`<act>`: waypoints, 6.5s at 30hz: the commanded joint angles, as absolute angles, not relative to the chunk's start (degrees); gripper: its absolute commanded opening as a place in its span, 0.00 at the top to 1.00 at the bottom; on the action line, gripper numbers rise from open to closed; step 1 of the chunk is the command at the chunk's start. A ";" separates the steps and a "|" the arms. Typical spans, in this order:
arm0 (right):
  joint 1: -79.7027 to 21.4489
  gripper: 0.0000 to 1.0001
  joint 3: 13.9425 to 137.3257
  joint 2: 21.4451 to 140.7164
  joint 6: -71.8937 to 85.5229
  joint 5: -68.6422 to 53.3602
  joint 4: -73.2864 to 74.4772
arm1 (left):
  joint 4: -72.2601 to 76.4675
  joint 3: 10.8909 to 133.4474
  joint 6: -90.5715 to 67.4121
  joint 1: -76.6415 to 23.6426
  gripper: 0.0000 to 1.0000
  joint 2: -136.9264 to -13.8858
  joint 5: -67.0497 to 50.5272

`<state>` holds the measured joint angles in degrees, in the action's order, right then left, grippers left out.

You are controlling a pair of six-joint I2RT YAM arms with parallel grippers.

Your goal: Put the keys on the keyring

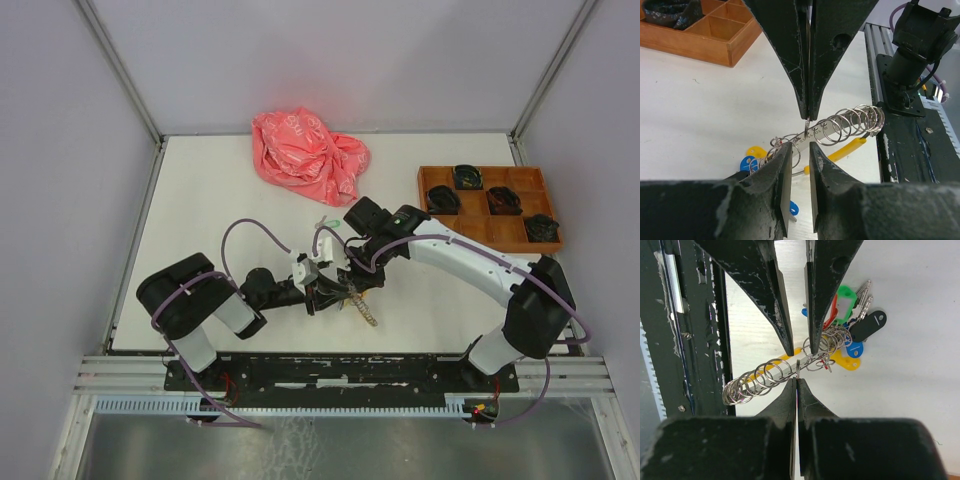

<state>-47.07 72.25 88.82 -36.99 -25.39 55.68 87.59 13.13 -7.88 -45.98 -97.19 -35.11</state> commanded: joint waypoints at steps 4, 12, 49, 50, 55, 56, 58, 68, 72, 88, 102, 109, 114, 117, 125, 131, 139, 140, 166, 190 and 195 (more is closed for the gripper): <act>-48.52 0.99 75.03 90.35 -36.78 -25.62 54.01 | 99.04 15.77 -9.38 -46.28 0.74 -97.50 -37.82; -48.52 0.99 72.99 89.94 -35.28 -27.51 49.62 | 99.14 16.27 -11.03 -46.30 0.77 -97.10 -36.05; -39.21 0.73 42.04 68.66 -22.83 -37.17 12.28 | 99.12 12.92 -11.15 -46.35 0.97 -93.68 -31.54; -39.13 0.73 41.67 68.75 -22.50 -37.18 11.70 | 99.07 12.88 -11.23 -46.39 0.97 -93.58 -31.63; -39.05 0.75 40.76 68.51 -21.80 -36.87 10.24 | 99.07 12.74 -11.42 -46.40 0.97 -93.40 -31.98; -39.05 0.76 40.58 68.27 -21.72 -36.66 9.96 | 99.08 12.82 -11.41 -46.38 0.97 -93.39 -32.07; -39.05 0.76 40.50 67.75 -21.71 -36.65 9.88 | 99.10 12.75 -11.43 -46.35 0.97 -93.35 -32.00; -39.02 0.78 41.69 68.76 -21.59 -41.98 10.94 | 99.12 12.47 -10.75 -46.34 0.97 -93.07 -30.18; -39.02 0.77 42.18 69.51 -21.48 -42.25 11.29 | 99.09 12.31 -10.39 -46.34 0.97 -92.79 -29.27; -39.03 0.99 46.59 72.61 -26.38 -39.45 18.26 | 99.10 13.62 -9.94 -46.33 0.88 -95.25 -36.53; -39.06 0.99 49.33 74.31 -29.48 -39.90 22.40 | 99.05 14.48 -9.31 -46.38 0.86 -96.79 -38.87; -39.03 0.99 50.88 75.43 -29.84 -39.99 23.68 | 99.03 14.30 -9.09 -46.31 0.97 -97.46 -37.45; -38.97 0.83 51.58 75.08 -24.88 -36.30 20.04 | 99.11 10.70 -6.37 -45.68 0.97 -95.42 -29.01; -38.95 0.76 54.39 76.62 -20.38 -33.82 18.92 | 99.04 8.67 -6.39 -45.30 0.97 -94.34 -23.61; -37.14 0.53 63.62 86.29 -10.92 -25.89 16.81 | 99.06 6.31 -8.21 -45.15 0.97 -94.54 -14.21; -36.04 0.46 69.84 96.00 -6.60 -17.50 11.02 | 99.03 3.80 -8.98 -44.80 0.97 -93.85 -8.51; -36.02 0.46 76.10 108.20 -2.61 -13.46 0.69 | 98.00 0.20 -12.05 -44.73 0.97 -91.48 -1.00; -35.98 0.46 77.23 109.72 -2.25 -13.78 0.23 | 97.02 0.04 -12.75 -44.76 0.97 -90.62 -0.05; -36.08 0.75 82.52 122.69 5.77 -11.53 8.49 | 73.62 2.90 -8.03 -44.71 0.97 -76.42 -4.69; -36.04 0.80 54.31 92.80 13.96 -7.04 18.53 | 79.81 4.85 3.53 -44.68 0.97 -81.39 -13.93; -36.04 0.66 56.57 89.29 15.89 -6.71 23.04 | 81.26 4.96 4.48 -44.74 0.97 -82.54 -13.84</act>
